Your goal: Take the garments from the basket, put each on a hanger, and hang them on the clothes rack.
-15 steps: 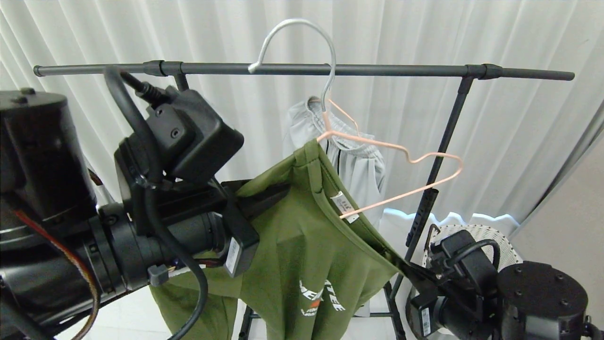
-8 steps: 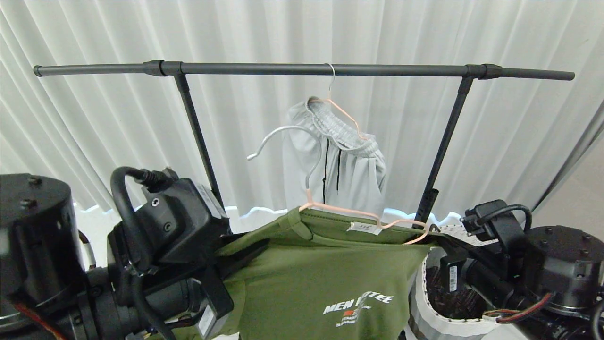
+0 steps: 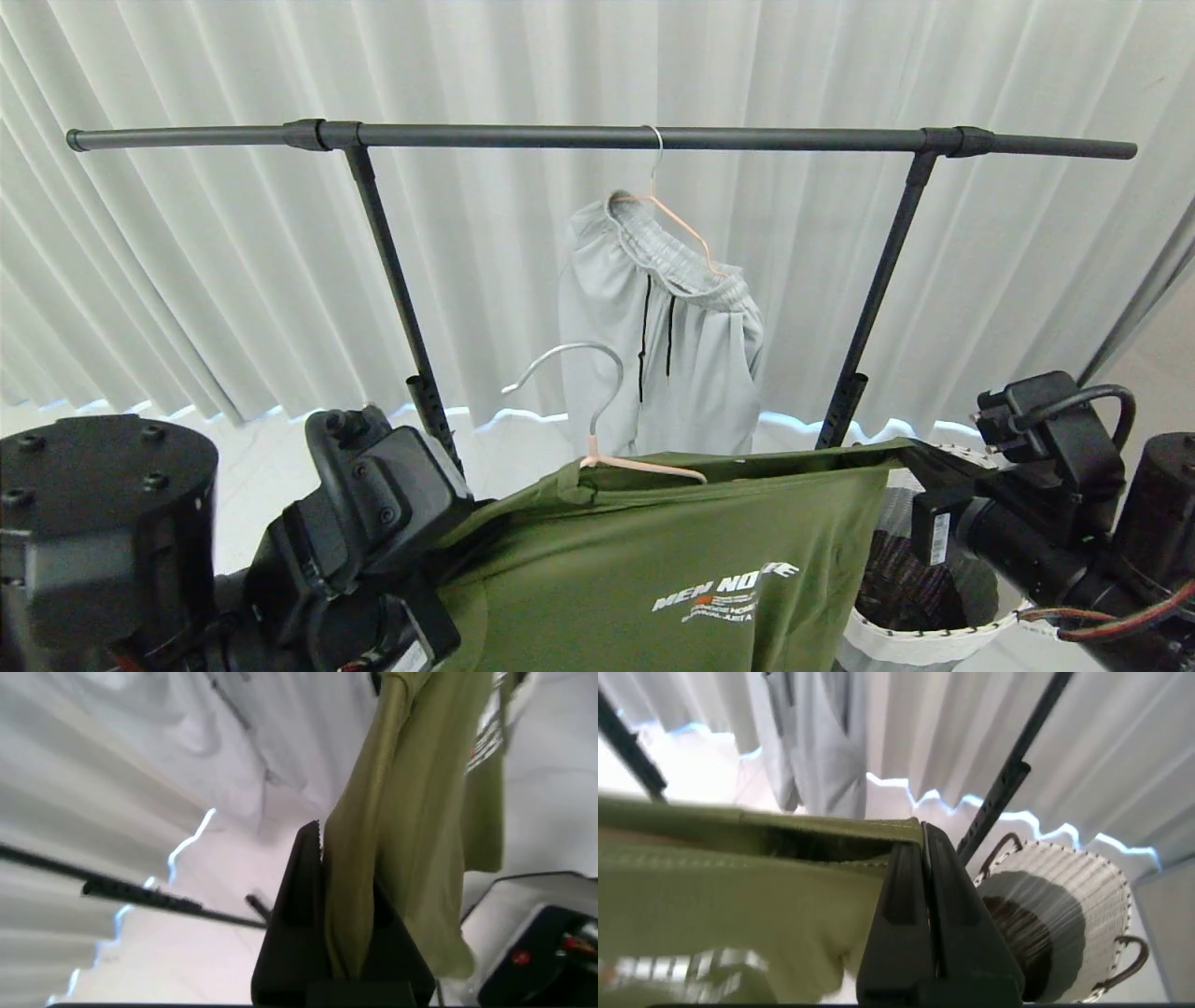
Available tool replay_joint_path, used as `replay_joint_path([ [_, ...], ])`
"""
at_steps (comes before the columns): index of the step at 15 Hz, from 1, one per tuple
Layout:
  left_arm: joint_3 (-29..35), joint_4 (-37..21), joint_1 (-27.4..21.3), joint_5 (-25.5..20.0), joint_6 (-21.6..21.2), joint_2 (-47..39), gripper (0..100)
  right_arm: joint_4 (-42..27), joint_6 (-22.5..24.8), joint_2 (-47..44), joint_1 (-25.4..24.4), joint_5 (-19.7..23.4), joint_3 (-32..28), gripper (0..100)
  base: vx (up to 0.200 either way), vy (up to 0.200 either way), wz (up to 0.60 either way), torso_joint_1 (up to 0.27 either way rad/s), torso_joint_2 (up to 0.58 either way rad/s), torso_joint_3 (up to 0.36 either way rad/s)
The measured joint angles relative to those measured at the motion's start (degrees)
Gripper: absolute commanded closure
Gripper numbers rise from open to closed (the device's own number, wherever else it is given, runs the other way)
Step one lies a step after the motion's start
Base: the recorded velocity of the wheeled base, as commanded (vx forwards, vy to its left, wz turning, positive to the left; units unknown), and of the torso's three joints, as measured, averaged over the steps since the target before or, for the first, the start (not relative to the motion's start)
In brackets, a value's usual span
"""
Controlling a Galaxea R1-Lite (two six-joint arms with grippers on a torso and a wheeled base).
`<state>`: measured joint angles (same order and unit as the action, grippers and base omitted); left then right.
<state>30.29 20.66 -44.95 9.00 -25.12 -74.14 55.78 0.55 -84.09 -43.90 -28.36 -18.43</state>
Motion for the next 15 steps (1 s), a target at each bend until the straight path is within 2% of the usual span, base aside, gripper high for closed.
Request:
replay_joint_path([
  [2,1.45,0.07,0.02,0.3,1.54,-1.16,100,-4.28,0.29,2.17,-2.76,0.96,-0.22,100,0.0,0.0,0.0,0.0,0.0,0.0],
  [3,1.76,0.07,0.0,0.22,2.28,-1.46,100,-6.74,0.35,3.45,-4.12,1.65,-0.28,0,0.0,0.0,0.0,0.0,0.0,0.0],
  [6,2.06,1.54,-0.28,-0.38,3.84,-1.73,100,-8.5,1.41,6.36,-5.6,4.57,-0.33,0,0.0,0.0,0.0,0.0,0.0,0.0],
  [8,1.9,3.88,-0.39,-2.9,4.16,-1.93,100,-8.68,3.46,7.94,-5.61,7.69,-0.28,0,0.0,0.0,0.0,0.0,0.0,0.0],
  [11,1.18,4.18,-0.44,-5.96,4.06,-2.12,100,-11.78,5.03,9.26,-4.39,11.29,-1.6,0,0.0,0.0,0.0,0.0,0.0,0.0],
  [12,1.01,4.33,-0.41,-7.39,3.97,-2.12,100,-15.14,5.44,9.73,-3.78,13.71,-3.25,0,0.0,0.0,0.0,0.0,0.0,0.0],
  [15,0.93,8.86,-0.28,-10.61,3.64,-2.21,100,-31.98,7.88,11.87,-1.24,21.96,-11.74,0,0.0,0.0,0.0,0.0,0.0,0.0],
])
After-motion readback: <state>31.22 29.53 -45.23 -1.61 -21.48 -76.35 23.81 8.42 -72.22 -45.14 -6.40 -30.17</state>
